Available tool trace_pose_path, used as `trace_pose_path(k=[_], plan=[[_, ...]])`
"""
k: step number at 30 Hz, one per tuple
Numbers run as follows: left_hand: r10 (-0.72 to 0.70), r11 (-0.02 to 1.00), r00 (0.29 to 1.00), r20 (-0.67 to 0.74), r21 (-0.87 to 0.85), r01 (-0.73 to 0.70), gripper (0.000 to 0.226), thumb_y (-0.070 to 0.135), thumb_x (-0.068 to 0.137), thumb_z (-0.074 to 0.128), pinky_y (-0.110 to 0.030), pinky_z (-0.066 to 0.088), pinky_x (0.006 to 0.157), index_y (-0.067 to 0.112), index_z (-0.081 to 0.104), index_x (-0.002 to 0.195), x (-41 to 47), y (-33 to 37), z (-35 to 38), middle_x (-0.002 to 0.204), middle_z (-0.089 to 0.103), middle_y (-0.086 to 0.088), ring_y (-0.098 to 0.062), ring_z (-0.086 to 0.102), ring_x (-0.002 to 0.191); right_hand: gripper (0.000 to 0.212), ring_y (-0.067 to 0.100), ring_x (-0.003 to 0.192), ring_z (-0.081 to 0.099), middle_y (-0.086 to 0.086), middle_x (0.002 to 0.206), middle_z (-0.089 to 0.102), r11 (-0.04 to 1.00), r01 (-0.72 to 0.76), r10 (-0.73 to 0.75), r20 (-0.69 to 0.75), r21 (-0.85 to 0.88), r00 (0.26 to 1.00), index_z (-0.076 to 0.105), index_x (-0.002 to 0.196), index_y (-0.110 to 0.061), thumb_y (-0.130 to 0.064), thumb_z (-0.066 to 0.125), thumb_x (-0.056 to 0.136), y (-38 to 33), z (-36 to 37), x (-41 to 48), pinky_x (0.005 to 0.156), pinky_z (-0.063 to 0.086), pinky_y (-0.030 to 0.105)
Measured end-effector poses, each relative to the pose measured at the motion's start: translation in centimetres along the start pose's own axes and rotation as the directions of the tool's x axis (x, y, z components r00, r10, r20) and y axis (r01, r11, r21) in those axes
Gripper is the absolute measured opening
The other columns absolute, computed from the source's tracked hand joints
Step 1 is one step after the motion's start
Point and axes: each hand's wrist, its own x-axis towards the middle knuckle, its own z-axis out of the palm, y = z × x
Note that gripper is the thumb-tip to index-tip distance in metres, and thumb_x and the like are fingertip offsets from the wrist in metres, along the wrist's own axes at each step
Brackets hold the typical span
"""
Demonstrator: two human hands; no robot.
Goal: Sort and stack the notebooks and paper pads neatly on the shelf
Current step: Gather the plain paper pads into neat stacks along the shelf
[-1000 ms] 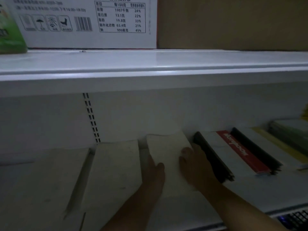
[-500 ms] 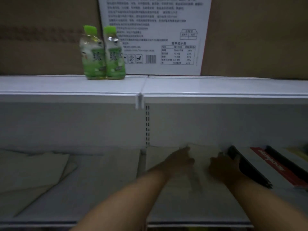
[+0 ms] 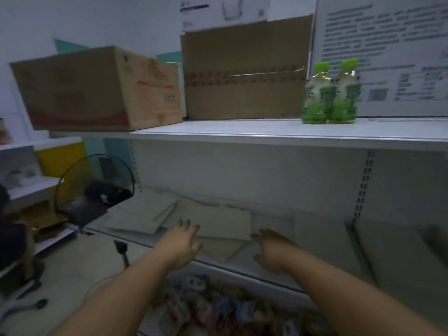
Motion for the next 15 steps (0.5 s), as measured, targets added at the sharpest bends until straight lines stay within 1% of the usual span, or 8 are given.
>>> trace_pose_path(k=[2, 4, 6, 9, 12, 15], plan=[[-0.025, 0.999, 0.999, 0.025, -0.030, 0.025, 0.058, 0.043, 0.100, 0.031, -0.035, 0.013, 0.117, 0.020, 0.015, 0.151, -0.8, -3.2, 0.4, 0.160, 0.007, -0.006, -0.023, 0.004, 0.147, 0.066, 0.026, 0.145, 0.013, 0.006, 0.159, 0.008, 1.000, 0.011, -0.011, 0.035, 0.009, 0.999, 0.014, 0.151, -0.025, -0.040, 0.045, 0.094, -2.3, 0.6, 1.6, 0.117, 0.021, 0.037], [-0.040, 0.995, 0.999, 0.023, -0.095, 0.042, 0.057, 0.042, 0.100, 0.033, -0.032, 0.014, 0.116, 0.020, 0.018, 0.150, -0.8, -5.8, 0.7, 0.159, 0.010, -0.003, -0.020, 0.005, 0.147, 0.064, 0.025, 0.145, 0.012, 0.006, 0.159, 0.007, 1.000, 0.026, -0.025, 0.053, -0.010, 0.998, 0.014, 0.151, -0.024, -0.037, 0.043, 0.095, -3.8, 1.0, 3.3, 0.117, 0.020, 0.036], [-0.052, 0.984, 0.999, 0.015, -0.168, 0.054, 0.057, 0.041, 0.100, 0.035, -0.029, 0.015, 0.116, 0.021, 0.019, 0.150, -0.2, -8.0, 1.5, 0.159, 0.010, 0.000, -0.017, 0.003, 0.147, 0.061, 0.023, 0.145, 0.013, 0.006, 0.159, 0.007, 0.999, 0.044, -0.042, 0.055, -0.024, 0.998, 0.016, 0.150, -0.023, -0.034, 0.042, 0.097, -5.1, 1.1, 5.1, 0.117, 0.019, 0.034], [-0.081, 0.963, 0.996, 0.026, -0.256, 0.085, 0.057, 0.040, 0.099, 0.038, -0.027, 0.015, 0.115, 0.023, 0.020, 0.150, 1.1, -10.5, 3.1, 0.160, 0.009, -0.001, -0.016, 0.004, 0.147, 0.058, 0.022, 0.145, 0.013, 0.005, 0.158, 0.008, 0.997, 0.076, -0.075, 0.045, -0.021, 0.996, 0.017, 0.150, -0.022, -0.034, 0.040, 0.098, -7.1, 1.0, 8.8, 0.116, 0.020, 0.032], [-0.106, 0.940, 0.992, 0.060, -0.318, 0.120, 0.057, 0.039, 0.098, 0.041, -0.027, 0.019, 0.115, 0.025, 0.022, 0.150, 2.7, -12.8, 3.7, 0.160, 0.008, -0.002, -0.017, 0.008, 0.147, 0.054, 0.022, 0.140, 0.024, 0.005, 0.153, 0.024, 0.992, 0.121, -0.119, -0.047, 0.038, 0.992, 0.025, 0.147, -0.020, -0.034, 0.041, 0.097, -9.0, 0.9, 13.9, 0.113, 0.026, 0.033], [-0.138, 0.945, 0.988, 0.066, -0.291, 0.152, 0.054, 0.035, 0.098, 0.043, -0.031, 0.023, 0.116, 0.026, 0.026, 0.148, 4.3, -16.3, 2.4, 0.159, 0.012, 0.001, -0.018, 0.014, 0.146, 0.053, 0.021, 0.134, 0.035, 0.004, 0.147, 0.037, 0.980, 0.164, -0.146, -0.149, 0.114, 0.978, 0.030, 0.145, -0.019, -0.034, 0.043, 0.096, -11.4, 0.8, 18.9, 0.107, 0.032, 0.029]])
